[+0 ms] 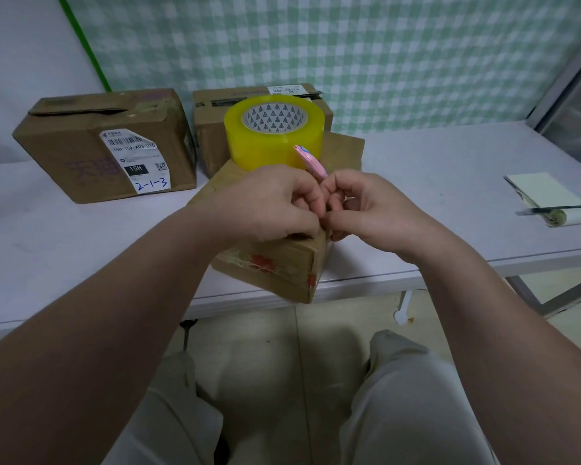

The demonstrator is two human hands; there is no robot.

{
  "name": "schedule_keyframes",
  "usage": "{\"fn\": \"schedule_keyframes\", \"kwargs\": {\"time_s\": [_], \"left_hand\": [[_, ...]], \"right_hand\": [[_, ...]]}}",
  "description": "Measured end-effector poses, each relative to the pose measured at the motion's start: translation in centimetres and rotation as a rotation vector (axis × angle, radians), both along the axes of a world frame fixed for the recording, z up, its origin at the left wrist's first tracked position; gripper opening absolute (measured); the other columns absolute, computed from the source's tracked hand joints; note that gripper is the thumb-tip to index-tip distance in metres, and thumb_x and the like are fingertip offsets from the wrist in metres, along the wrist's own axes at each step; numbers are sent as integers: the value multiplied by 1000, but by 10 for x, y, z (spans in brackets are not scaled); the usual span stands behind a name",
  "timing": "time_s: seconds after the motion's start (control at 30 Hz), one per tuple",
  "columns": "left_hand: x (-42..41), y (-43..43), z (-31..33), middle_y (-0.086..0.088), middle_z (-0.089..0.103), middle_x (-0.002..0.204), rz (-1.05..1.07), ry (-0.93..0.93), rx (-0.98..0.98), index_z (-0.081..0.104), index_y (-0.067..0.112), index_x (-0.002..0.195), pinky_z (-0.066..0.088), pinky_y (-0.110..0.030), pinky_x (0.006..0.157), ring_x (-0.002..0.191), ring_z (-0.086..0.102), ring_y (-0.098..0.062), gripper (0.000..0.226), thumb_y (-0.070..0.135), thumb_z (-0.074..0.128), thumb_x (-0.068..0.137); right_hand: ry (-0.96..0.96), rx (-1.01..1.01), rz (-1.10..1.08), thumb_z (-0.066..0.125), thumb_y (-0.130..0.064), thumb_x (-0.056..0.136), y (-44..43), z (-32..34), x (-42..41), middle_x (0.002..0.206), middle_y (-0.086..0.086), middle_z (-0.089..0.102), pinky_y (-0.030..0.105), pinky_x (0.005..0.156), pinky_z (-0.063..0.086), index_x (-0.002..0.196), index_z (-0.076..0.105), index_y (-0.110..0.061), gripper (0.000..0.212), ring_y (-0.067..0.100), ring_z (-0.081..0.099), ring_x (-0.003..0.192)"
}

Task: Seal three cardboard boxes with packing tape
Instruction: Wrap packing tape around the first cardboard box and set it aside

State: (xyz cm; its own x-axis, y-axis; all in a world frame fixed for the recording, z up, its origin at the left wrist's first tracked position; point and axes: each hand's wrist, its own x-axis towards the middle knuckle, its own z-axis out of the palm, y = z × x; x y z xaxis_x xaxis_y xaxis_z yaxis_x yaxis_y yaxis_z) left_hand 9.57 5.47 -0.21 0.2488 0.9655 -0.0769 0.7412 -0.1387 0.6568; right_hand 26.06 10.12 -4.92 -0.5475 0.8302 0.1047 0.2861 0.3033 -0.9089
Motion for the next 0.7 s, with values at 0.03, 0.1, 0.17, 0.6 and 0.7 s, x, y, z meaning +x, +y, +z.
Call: {"fn": "schedule_keyframes", "kwargs": {"time_s": [0.03, 0.1, 0.17, 0.6, 0.7], "left_hand": [[-1, 1, 0, 10, 56, 59, -4, 3, -11, 70, 18, 80, 37, -12, 52, 54, 47, 3, 8, 11, 72, 77], [-1, 1, 0, 13, 55, 55, -1, 20, -13, 71, 20, 78, 37, -12, 53, 53, 48, 4, 7, 14, 72, 77], [1, 1, 1, 13, 56, 54, 18, 50, 6, 72, 18, 77, 35, -8, 50, 54, 49, 6, 2, 16, 72, 77], [16, -2, -12, 0, 48, 58, 193, 246, 181, 47, 16, 57, 33, -29, 54, 60, 45, -15, 28, 24, 66, 76], [18, 3, -10, 3, 49, 64, 179, 274, 157, 52, 16, 66, 35, -28, 56, 65, 47, -16, 19, 24, 67, 75]], "right_hand": [[1, -3, 0, 57, 14, 80, 0, 0, 0, 64, 4, 47, 43, 67, 55, 85, 59, -11, 26, 23, 54, 63], [13, -16, -1, 56, 15, 80, -1, 0, 0, 64, 5, 47, 39, 66, 55, 85, 60, -11, 26, 23, 53, 63], [22, -23, -6, 56, 15, 80, -1, 0, 0, 64, 6, 47, 36, 65, 54, 86, 60, -9, 26, 22, 53, 63], [32, -12, -40, 53, 15, 81, -4, -2, -1, 64, 5, 46, 32, 62, 53, 88, 60, -7, 24, 20, 53, 60], [41, -18, -44, 52, 15, 81, -5, -2, 0, 69, 11, 47, 30, 61, 52, 91, 61, -3, 22, 22, 54, 62]]}}
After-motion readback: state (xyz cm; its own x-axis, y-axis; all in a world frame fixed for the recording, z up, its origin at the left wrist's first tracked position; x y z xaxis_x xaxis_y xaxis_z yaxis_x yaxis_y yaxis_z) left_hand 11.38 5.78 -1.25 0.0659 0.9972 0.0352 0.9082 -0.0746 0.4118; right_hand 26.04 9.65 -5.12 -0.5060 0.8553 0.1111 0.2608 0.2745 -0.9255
